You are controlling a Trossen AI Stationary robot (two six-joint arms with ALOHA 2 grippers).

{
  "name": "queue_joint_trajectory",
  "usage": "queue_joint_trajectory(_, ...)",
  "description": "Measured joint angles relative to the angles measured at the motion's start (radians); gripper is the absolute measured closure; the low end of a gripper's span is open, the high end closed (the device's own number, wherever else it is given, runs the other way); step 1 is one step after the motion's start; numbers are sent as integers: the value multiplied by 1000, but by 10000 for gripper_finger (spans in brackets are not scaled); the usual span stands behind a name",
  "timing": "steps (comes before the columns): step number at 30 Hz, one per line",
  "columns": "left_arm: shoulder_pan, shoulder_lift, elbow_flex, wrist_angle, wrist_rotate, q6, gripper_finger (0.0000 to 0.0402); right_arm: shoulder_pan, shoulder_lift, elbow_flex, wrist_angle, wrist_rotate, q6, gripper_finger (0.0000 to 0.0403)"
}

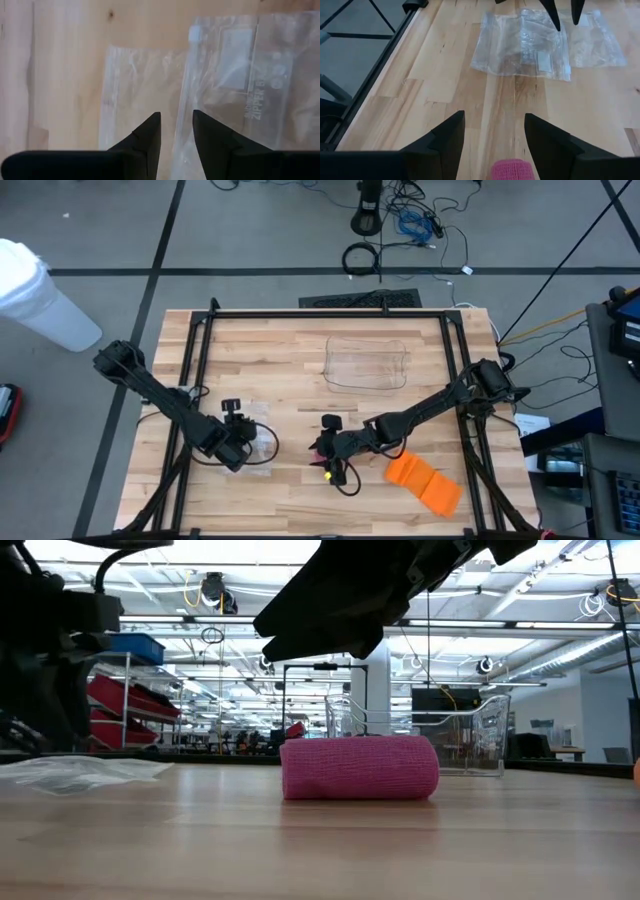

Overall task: Roll bandage
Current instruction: Open the top transparent zip bag

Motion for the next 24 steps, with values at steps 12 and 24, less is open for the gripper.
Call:
queue_joint_trajectory(12, 21, 0, -78, 133, 62, 28, 284, 0, 0, 0, 0, 0, 0, 211)
queue_joint_trajectory(24, 32, 0, -81, 137, 77, 24, 383, -1, 1, 0, 1, 0, 0, 211)
